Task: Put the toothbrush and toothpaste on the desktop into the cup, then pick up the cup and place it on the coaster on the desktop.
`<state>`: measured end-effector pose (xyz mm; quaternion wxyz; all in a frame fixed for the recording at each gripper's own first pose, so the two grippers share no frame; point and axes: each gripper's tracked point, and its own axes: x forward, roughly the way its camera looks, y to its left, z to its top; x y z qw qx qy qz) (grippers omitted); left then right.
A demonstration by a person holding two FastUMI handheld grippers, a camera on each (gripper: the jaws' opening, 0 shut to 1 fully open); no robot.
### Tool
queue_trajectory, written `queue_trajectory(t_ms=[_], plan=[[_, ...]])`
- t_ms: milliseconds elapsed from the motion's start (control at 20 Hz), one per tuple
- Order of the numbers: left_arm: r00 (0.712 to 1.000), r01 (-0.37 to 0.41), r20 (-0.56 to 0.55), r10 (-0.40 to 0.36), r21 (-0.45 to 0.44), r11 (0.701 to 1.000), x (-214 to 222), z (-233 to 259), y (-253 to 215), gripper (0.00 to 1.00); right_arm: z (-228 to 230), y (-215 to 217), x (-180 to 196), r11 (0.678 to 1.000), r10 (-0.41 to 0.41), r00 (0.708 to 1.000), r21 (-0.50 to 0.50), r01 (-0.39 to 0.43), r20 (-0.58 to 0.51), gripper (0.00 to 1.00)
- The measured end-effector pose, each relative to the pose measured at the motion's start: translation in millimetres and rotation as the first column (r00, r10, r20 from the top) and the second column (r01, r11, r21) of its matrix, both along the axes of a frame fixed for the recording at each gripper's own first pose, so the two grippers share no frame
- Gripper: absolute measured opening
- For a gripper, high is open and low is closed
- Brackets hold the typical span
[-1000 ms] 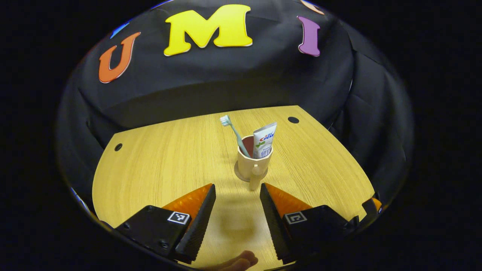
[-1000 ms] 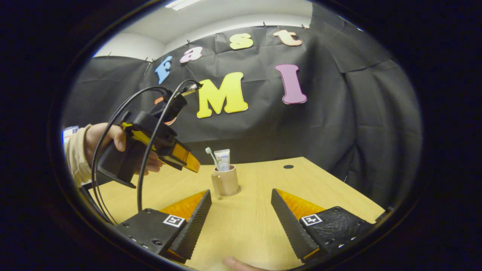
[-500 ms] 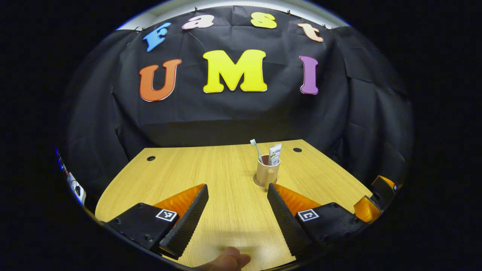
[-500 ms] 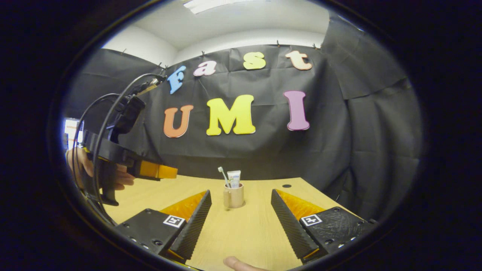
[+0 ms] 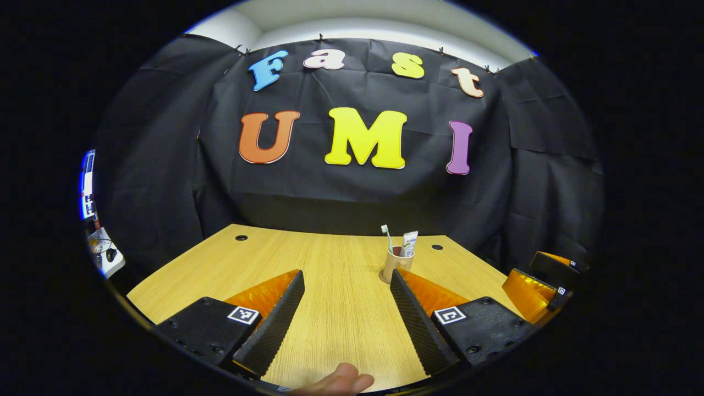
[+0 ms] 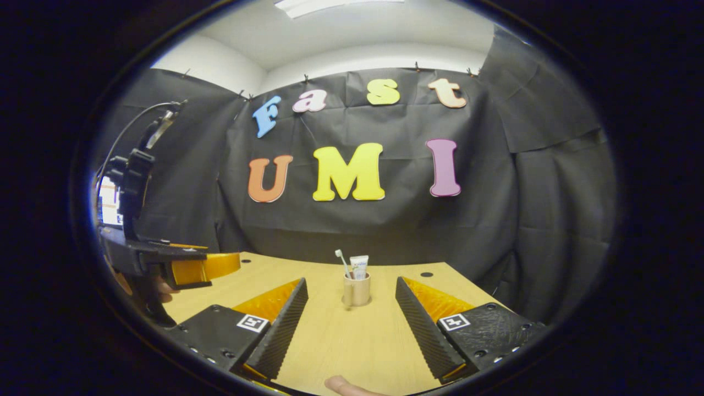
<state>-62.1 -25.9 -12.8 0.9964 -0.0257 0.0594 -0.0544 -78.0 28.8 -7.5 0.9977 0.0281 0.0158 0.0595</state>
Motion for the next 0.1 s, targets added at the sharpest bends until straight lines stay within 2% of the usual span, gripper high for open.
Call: queue_trajectory(t_ms=[100], plan=[[1.0, 0.01, 0.003, -0.01, -0.006, 1.0, -6.3, 1.6, 0.8, 1.0, 9.3, 1.5, -2.3, 1.0, -0.001, 1.0, 0.002, 0.001, 0.0, 0.96]])
